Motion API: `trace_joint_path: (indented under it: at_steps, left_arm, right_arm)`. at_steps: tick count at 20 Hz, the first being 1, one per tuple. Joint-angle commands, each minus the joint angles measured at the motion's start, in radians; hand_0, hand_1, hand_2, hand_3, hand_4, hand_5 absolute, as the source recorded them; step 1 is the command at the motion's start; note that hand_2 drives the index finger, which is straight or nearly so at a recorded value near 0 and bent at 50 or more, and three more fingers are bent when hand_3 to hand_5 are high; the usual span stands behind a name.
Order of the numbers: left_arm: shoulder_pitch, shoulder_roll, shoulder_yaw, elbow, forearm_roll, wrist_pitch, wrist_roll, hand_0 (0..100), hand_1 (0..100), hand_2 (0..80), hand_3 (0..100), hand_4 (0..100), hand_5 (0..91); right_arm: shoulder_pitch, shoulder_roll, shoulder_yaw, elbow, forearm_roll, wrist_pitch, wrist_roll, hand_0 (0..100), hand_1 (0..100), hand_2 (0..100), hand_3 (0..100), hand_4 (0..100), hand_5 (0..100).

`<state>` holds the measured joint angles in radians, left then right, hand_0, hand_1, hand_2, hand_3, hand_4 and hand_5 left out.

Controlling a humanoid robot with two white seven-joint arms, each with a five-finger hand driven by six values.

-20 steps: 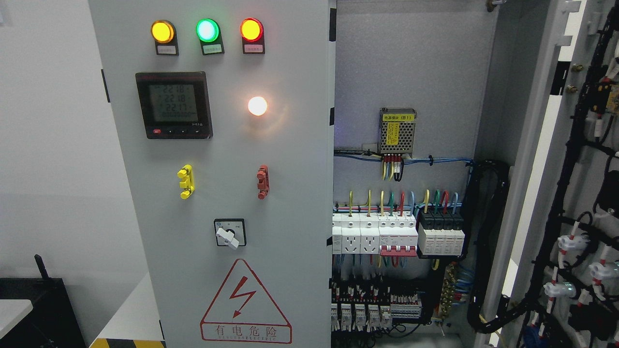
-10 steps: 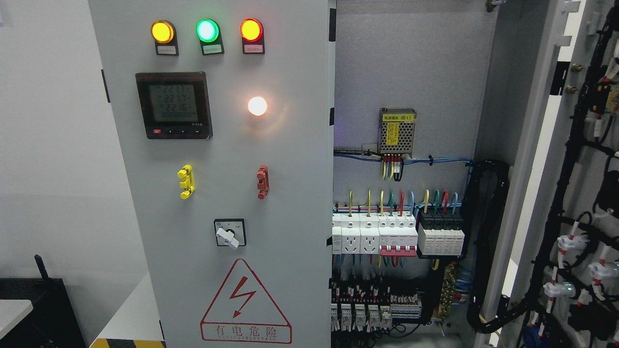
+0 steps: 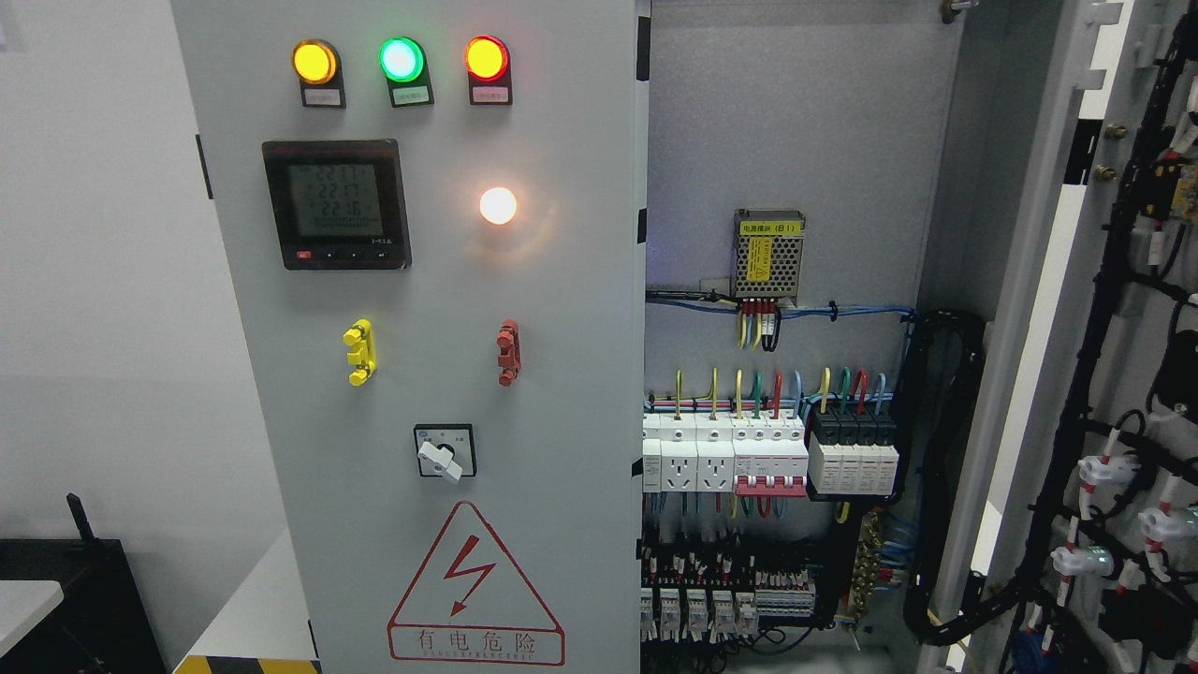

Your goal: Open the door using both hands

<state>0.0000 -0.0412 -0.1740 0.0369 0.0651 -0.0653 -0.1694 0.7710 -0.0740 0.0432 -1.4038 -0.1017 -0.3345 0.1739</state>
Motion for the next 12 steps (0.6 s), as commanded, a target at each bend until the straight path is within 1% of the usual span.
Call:
trace_joint_path:
  at_steps: [1, 4, 6, 8, 10, 12]
  left_arm:
    - [-0.032, -0.003, -0.002, 0.000, 0.001, 0.002, 0.001, 0, 0, 0.0, 0, 0, 0.0]
    - [-0.032, -0.003, -0.002, 0.000, 0.001, 0.002, -0.001, 0, 0, 0.0, 0, 0, 0.0]
    - [-0.032, -0.003, -0.002, 0.000, 0.001, 0.002, -0.001, 0, 0, 0.0, 0, 0, 0.0]
    - [-0.032, -0.003, -0.002, 0.000, 0.001, 0.002, 0.001, 0, 0, 0.0, 0, 0, 0.0]
    - [-0.032, -0.003, -0.002, 0.000, 0.001, 0.002, 0.001, 0, 0, 0.0, 0, 0, 0.0]
    - [-0.032, -0.003, -0.002, 0.000, 0.001, 0.002, -0.001, 0, 0, 0.0, 0, 0, 0.0]
  right_arm:
    - [0.033, -0.021, -0.019, -0.328, -0.006, -0.058, 0.003, 38, 0, 0, 0, 0, 0]
    - [0.034, -0.018, 0.018, -0.369, -0.007, -0.104, 0.012, 38, 0, 0, 0, 0, 0]
    - [0.033, -0.021, 0.041, -0.376, -0.007, -0.144, 0.038, 38, 0, 0, 0, 0, 0]
    - [0.016, -0.021, 0.060, -0.376, -0.007, -0.164, 0.064, 38, 0, 0, 0, 0, 0]
    - [-0.012, -0.021, 0.064, -0.376, -0.007, -0.173, 0.065, 38, 0, 0, 0, 0, 0]
    - [-0.035, -0.021, 0.064, -0.376, -0.007, -0.218, 0.065, 38, 0, 0, 0, 0, 0]
